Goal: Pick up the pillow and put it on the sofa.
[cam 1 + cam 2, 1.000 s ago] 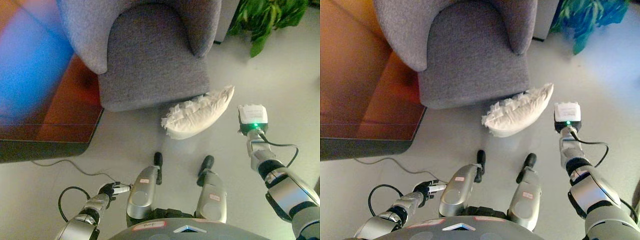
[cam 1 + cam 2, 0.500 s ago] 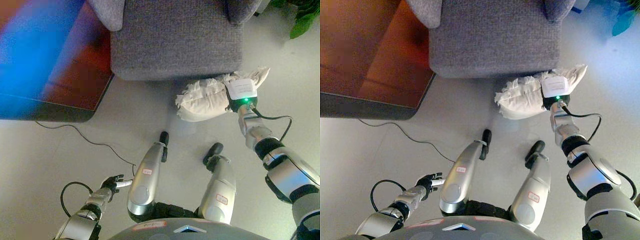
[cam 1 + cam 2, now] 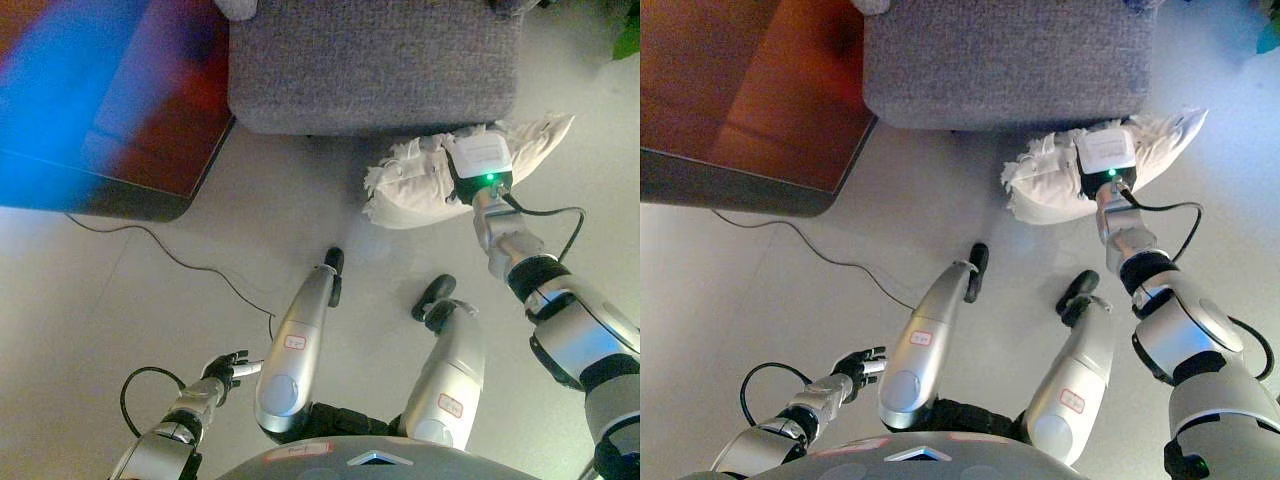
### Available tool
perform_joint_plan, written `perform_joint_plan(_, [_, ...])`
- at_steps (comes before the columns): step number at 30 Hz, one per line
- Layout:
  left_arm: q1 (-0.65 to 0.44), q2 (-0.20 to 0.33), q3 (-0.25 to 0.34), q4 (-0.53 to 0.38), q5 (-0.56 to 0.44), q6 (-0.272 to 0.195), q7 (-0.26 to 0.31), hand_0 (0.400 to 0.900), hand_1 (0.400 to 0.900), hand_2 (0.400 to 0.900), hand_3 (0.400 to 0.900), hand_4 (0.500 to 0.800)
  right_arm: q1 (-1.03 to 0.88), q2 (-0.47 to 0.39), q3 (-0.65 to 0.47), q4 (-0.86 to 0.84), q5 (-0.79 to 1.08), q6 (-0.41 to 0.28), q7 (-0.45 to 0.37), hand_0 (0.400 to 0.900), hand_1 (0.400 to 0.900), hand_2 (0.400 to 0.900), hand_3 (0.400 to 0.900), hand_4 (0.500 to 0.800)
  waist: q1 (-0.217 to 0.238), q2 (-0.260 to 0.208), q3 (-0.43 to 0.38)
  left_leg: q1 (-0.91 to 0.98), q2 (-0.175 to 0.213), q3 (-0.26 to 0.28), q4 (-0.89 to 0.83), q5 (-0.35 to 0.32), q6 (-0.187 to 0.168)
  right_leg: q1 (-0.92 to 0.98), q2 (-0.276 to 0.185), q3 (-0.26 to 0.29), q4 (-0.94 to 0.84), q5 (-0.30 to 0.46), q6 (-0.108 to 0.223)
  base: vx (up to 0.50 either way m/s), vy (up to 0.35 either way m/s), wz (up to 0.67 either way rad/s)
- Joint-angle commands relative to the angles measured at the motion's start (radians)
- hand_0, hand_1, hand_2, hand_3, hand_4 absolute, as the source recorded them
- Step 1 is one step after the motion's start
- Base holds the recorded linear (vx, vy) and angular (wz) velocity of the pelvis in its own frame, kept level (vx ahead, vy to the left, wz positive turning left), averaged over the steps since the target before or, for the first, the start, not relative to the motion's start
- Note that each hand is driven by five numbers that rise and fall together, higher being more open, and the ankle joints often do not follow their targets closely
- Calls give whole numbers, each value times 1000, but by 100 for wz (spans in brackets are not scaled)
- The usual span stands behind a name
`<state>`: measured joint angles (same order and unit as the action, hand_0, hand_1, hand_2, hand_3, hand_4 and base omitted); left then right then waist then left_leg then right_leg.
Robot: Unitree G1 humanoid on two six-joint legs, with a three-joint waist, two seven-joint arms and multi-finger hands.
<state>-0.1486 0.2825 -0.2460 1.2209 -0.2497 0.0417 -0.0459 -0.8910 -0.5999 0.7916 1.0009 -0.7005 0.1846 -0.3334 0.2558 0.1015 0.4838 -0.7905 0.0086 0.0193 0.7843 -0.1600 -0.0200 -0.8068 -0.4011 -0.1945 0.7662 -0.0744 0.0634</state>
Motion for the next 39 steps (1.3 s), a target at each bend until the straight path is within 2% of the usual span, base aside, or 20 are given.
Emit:
perform_joint_plan(1, [120, 51, -22, -6, -37, 22, 26, 900, 900, 900, 900, 800, -120, -74, 6, -66, 23, 2, -24, 900, 900, 900, 900, 800, 30, 38, 19, 3, -2, -33, 51, -82, 5, 8, -13, 85, 169, -142, 9, -56, 4, 7])
perform_joint_plan(7, [145, 52, -10, -20, -92, 11, 25, 900, 900, 900, 900, 800, -199, -105, 26, -30, 45, -22, -16, 900, 900, 900, 900, 800, 47, 59, 35, -137, -24, -51, 182, -107, 17, -132, -3, 117, 317, -207, -7, -62, 6, 7])
perform_joint_plan(12, [153, 73, 21, -25, -137, -24, 22, 900, 900, 900, 900, 800, -258, -121, 51, -20, 108, -27, 45, 900, 900, 900, 900, 800, 57, 65, 36, -281, -46, -71, 327, -131, 12, -253, 20, 152, 454, -270, -21, -62, -54, 10])
perform_joint_plan(14, [154, 81, 32, -26, -149, -43, 21, 900, 900, 900, 900, 800, -269, -121, 59, -8, 129, -28, 60, 900, 900, 900, 900, 800, 59, 66, 36, -323, -48, -73, 374, -139, 10, -281, 24, 158, 493, -290, -24, -59, -70, 9])
perform_joint_plan(17, [158, 90, 37, -36, -166, -76, 27, 900, 900, 900, 900, 800, -282, -124, 67, 0, 184, -46, 132, 900, 900, 900, 900, 800, 61, 70, 36, -372, -50, -75, 439, -151, 7, -313, 29, 168, 551, -319, -32, -35, -65, 8])
perform_joint_plan(25, [207, 102, 51, -55, -172, -122, 6, 900, 900, 900, 900, 800, -307, -164, 52, 24, 262, -86, 216, 900, 900, 900, 900, 800, 51, 91, 36, -433, -38, -67, 544, -166, -7, -346, 35, 192, 645, -357, -48, -13, -22, 3])
perform_joint_plan(27, [217, 110, 61, -60, -169, -122, 5, 900, 900, 900, 900, 800, -315, -177, 48, 30, 286, -103, 252, 776, 776, 776, 776, 726, 49, 97, 36, -446, -33, -66, 570, -171, -12, -355, 32, 200, 671, -365, -49, 0, 0, 0])
perform_joint_plan(28, [222, 114, 65, -62, -170, -124, 6, 900, 900, 900, 900, 800, -321, -182, 48, 32, 295, -111, 274, 678, 678, 678, 678, 667, 48, 100, 36, -449, -29, -66, 580, -172, -14, -359, 34, 204, 682, -368, -50, 15, 11, 3])
perform_joint_plan(29, [227, 119, 70, -63, -169, -129, 6, 900, 900, 900, 900, 800, -327, -187, 50, 31, 305, -122, 305, 400, 400, 400, 400, 500, 48, 102, 36, -454, -29, -66, 590, -175, -16, -366, 33, 208, 697, -371, -51, 16, 11, 4])
perform_joint_plan(32, [235, 133, 84, -63, -165, -140, 7, 900, 900, 900, 900, 800, -332, -204, 45, 30, 368, -134, 352, 400, 400, 400, 400, 500, 45, 105, 36, -467, -24, -69, 618, -181, -20, -385, 33, 222, 731, -379, -53, 5, 1, 4])
perform_joint_plan(35, [243, 138, 94, -62, -166, -154, 1, 900, 900, 900, 900, 800, -339, -217, 28, 40, 374, -150, 325, 400, 400, 400, 400, 500, 43, 107, 36, -477, -16, -70, 638, -183, -24, -395, 36, 228, 757, -384, -55, -2, -3, 1])
perform_joint_plan(39, [248, 135, 95, -64, -168, -146, -7, 900, 900, 900, 900, 800, -341, -232, 13, 47, 358, -165, 310, 400, 400, 400, 400, 500, 38, 110, 36, -481, -6, -69, 651, -184, -25, -403, 35, 234, 773, -384, -55, 0, 0, 0])
